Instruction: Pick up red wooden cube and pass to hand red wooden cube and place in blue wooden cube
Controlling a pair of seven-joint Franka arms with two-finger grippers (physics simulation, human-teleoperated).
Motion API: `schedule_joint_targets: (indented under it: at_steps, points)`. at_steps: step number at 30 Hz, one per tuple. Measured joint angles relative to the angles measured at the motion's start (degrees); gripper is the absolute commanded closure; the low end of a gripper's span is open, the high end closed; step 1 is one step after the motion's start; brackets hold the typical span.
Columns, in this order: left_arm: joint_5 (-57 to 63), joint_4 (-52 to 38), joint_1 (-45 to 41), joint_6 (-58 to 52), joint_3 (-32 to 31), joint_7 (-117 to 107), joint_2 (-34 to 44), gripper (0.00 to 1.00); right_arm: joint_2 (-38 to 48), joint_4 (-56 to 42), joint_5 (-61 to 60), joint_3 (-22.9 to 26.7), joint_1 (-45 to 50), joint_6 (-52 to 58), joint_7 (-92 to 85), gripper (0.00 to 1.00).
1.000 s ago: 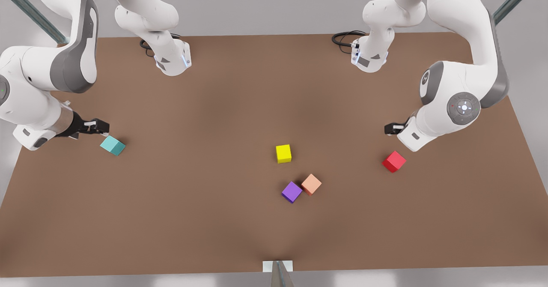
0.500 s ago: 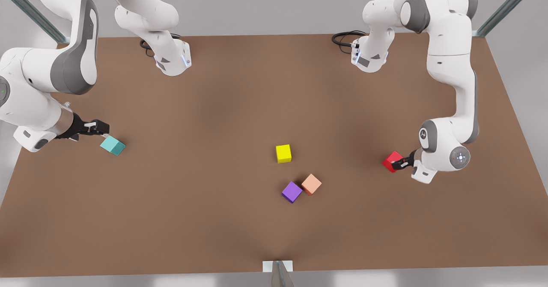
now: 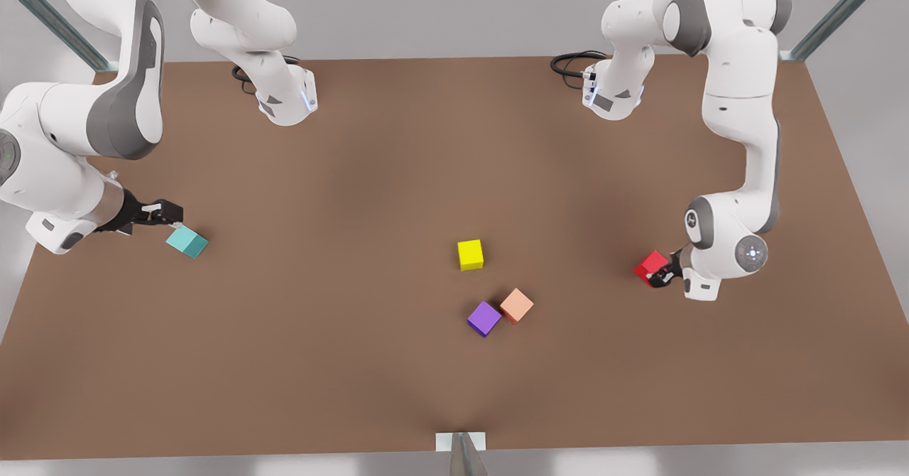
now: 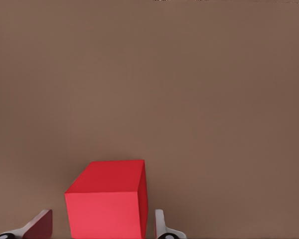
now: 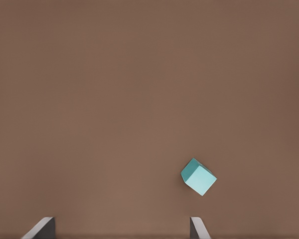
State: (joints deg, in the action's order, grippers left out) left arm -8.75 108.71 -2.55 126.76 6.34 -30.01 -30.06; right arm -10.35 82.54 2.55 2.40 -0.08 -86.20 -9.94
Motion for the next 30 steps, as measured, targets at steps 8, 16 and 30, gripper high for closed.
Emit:
schedule_joint_targets:
  at_steps: [8, 16, 30]
  points:
    - [-0.5, 0.2, 0.0, 4.4, -0.1, -4.4, -4.0, 0.00, -0.1, 0.4, 0.0, 0.0, 0.0, -0.1, -0.2, 0.00]
    - [0.3, -1.8, -0.9, 5.6, -1.7, -7.8, -4.2, 0.47, 0.0, 0.7, 0.0, 0.0, 0.0, -0.1, -0.4, 0.00]
    - [-16.2, -47.5, -6.7, -3.6, -51.2, -5.3, -32.6, 0.46, -35.3, -15.0, -39.9, -9.2, 0.3, -0.7, -22.3, 0.00]
